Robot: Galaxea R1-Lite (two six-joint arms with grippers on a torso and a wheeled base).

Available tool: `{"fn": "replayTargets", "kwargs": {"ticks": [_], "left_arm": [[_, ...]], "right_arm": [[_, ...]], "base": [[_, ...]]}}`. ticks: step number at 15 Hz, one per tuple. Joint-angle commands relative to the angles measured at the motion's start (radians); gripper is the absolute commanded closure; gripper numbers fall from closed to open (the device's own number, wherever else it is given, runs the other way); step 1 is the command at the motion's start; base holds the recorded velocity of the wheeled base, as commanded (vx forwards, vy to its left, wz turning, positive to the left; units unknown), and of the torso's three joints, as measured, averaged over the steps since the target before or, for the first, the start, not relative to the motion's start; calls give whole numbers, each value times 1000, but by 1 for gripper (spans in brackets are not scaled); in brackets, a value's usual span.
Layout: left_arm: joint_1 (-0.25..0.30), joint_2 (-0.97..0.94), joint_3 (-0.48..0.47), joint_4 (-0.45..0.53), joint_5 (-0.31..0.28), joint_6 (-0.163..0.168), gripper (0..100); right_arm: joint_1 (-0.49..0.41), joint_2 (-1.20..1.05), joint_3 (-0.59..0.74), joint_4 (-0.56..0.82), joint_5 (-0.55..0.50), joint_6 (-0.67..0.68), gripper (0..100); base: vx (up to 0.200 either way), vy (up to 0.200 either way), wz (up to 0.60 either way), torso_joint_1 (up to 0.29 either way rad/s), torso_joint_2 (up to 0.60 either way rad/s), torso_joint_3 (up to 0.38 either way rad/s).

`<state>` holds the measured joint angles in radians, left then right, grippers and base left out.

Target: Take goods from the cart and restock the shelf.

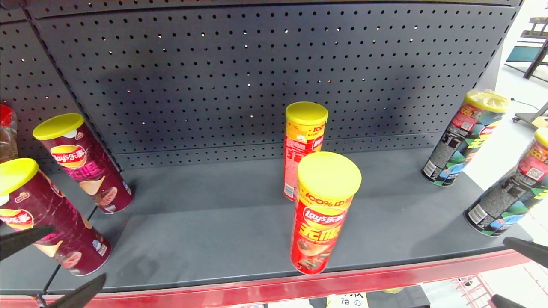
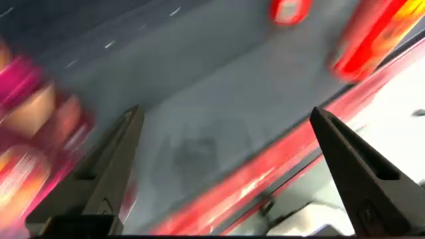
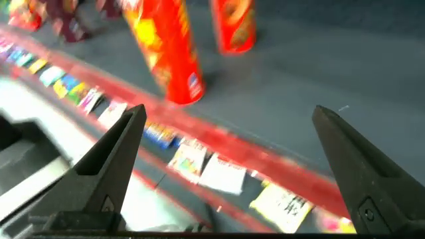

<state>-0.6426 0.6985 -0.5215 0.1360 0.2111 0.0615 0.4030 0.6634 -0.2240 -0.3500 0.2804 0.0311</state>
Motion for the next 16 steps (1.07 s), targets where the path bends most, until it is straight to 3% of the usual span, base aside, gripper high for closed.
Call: {"fn": "replayTargets", "kwargs": {"ticks": [1,2,3,4,5,6,7,9,11,12,15,16], "left_arm": [[152,-548,1,514,82,-2,0],[235,-660,-3,659,82,-17,0],[308,-699,1,741,80,-68,0],[311,-699,-2,766,99,-166,0],[311,-699,-2,766,100,-170,0],[328,-699,24,764,151,-195,0],[328,-699,44,763,217,-204,0],[330,-699,87,725,315,-204,0],[351,-637,101,660,364,-206,0],[391,-577,103,636,364,-206,0],[590,-432,115,528,352,-230,0],[612,-445,123,521,329,-229,0]], "right_arm": [[-99,-13,-26,20,-7,0,0],[-151,-15,-40,51,-9,0,0],[-207,-25,-58,94,-21,-8,0],[-285,-28,-86,152,-61,-46,0],[-291,-28,-87,157,-66,-51,0],[-423,-18,-126,226,-214,-169,0],[-469,-4,-123,250,-268,-244,0],[-444,-2,-75,250,-187,-201,0],[-412,16,-57,249,-136,-188,0],[-403,18,-63,247,-129,-188,0],[-397,8,-61,252,-115,-191,0],[-395,7,-58,249,-112,-191,0]], "base": [[0,0,0,0,0,0],[0,0,0,0,0,0],[0,0,0,0,0,0],[0,0,0,0,0,0],[0,0,0,0,0,0],[0,0,0,0,0,0],[0,0,0,0,0,0],[0,0,0,0,0,0],[0,0,0,0,0,0],[0,0,0,0,0,0],[0,0,0,0,0,0],[0,0,0,0,0,0]]}}
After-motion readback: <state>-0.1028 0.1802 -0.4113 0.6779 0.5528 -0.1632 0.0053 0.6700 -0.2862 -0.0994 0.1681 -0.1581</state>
